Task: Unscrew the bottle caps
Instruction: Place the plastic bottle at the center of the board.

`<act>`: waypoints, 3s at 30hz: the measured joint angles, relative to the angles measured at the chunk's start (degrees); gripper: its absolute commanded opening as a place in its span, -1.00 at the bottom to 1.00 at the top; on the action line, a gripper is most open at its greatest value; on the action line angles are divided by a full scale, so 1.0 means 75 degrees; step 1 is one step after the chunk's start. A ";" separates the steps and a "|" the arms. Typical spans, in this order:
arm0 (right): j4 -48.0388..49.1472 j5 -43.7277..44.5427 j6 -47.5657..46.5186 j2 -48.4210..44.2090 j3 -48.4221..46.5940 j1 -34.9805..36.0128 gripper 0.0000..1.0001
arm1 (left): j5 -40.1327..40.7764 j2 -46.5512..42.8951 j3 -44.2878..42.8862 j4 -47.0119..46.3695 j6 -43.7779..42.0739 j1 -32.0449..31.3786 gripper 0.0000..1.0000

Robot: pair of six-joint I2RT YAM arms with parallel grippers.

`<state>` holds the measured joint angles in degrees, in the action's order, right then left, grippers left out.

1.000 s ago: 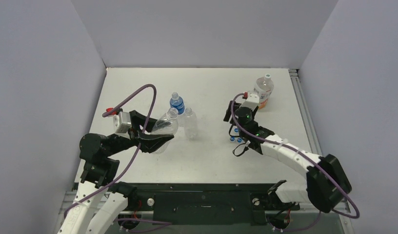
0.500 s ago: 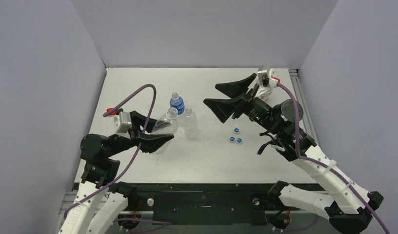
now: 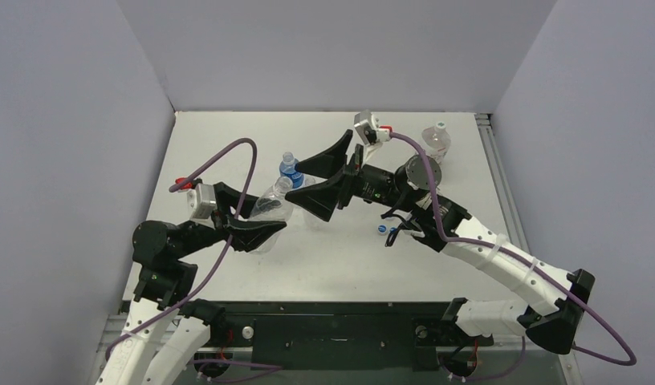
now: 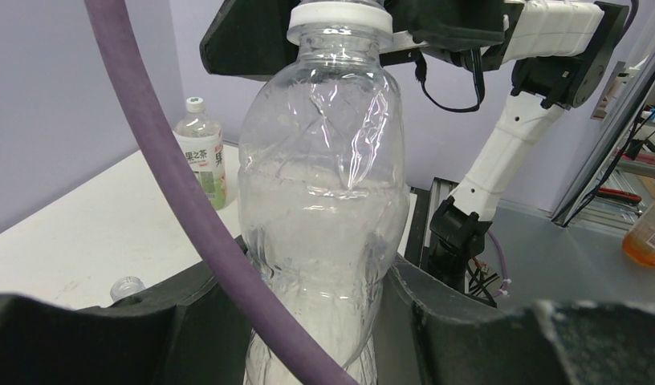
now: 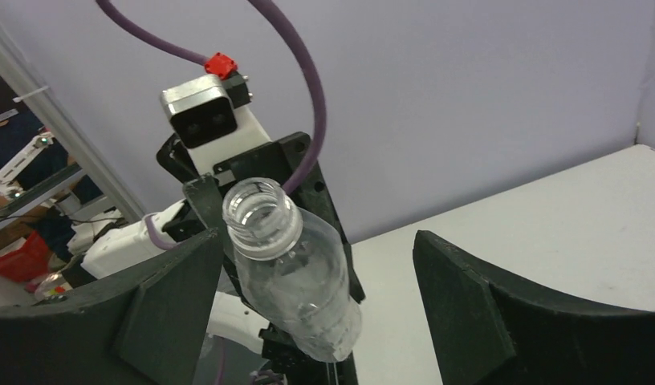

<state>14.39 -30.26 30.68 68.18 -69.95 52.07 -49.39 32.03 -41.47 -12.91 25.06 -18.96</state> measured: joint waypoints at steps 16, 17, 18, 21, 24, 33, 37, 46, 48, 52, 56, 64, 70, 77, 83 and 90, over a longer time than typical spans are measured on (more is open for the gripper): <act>0.0542 0.0093 0.0157 0.0530 -0.0367 0.0673 -0.42 | 0.0035 -0.0047 0.0015 0.0035 0.0003 0.0012 -1.00; 0.0420 0.0152 0.0076 0.0560 -0.0458 0.0743 -0.57 | 0.0050 -0.0044 0.0032 0.0041 0.0003 0.0015 -1.00; 0.0256 0.0236 -0.0041 0.0592 -0.0580 0.0822 -0.67 | 0.0067 -0.0047 0.0052 0.0026 0.0003 0.0015 -1.00; -0.0149 0.0504 -0.0376 0.0667 -0.0863 0.0970 -1.00 | 0.0105 -0.0073 0.0055 0.0020 0.0023 0.0023 -0.03; -0.0388 0.0761 -0.0577 0.0664 -0.0956 0.1035 -1.00 | 0.0192 -0.0070 0.0055 0.0067 -0.0055 0.0023 0.98; -0.1801 0.1556 -0.1454 0.0364 -0.0933 0.0111 -1.00 | 0.1005 0.0082 0.0041 0.0860 -0.0134 0.0009 0.93; -0.2509 0.2025 -0.2040 0.0082 -0.0868 -0.0664 -1.00 | 0.1236 0.0085 -0.0003 0.1142 -0.0248 0.0009 0.93; -0.2984 0.3179 -0.2906 0.0356 -0.0087 -0.1466 -1.00 | 0.1635 -0.0029 -0.0207 0.1472 -0.0536 0.0009 0.93; -0.2707 0.3392 -0.2967 0.0597 0.0268 -0.1562 -1.00 | 0.1649 -0.0012 -0.0265 0.1524 -0.0615 0.0009 0.93; -0.1999 0.3847 -0.2973 0.1279 0.0787 -0.1696 -1.00 | 0.1772 -0.0003 -0.0277 0.1591 -0.0723 0.0009 0.93; -0.1037 0.4406 -0.2891 0.1859 0.1087 -0.1711 -1.00 | 0.1909 0.0003 -0.0277 0.1743 -0.0836 0.0009 0.93; 0.0761 0.5251 -0.2430 0.2579 0.1495 -0.1737 -1.00 | 0.2037 -0.0052 -0.0280 0.2046 -0.1032 0.0015 0.93; 0.1399 0.5735 -0.2212 0.3147 0.1504 -0.1682 -1.00 | 0.2092 -0.0099 -0.0280 0.2124 -0.1029 0.0015 0.93; 0.1585 0.5931 -0.2055 0.3378 0.1632 -0.1679 -0.80 | 0.2174 -0.0189 -0.0277 0.2119 -0.1035 0.0015 0.93; 0.1725 0.6056 -0.1967 0.3378 0.1719 -0.1594 -0.29 | 0.2594 -0.0105 -0.0277 0.2127 -0.1131 0.0015 0.93; 0.2087 0.6423 -0.1973 0.3334 0.1999 -0.1408 -0.01 | 0.3034 -0.0114 -0.0280 0.2133 -0.1236 0.0015 0.93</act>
<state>30.04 17.91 15.88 93.19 -54.96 41.52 -26.63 31.18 -43.57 3.09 15.79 -18.85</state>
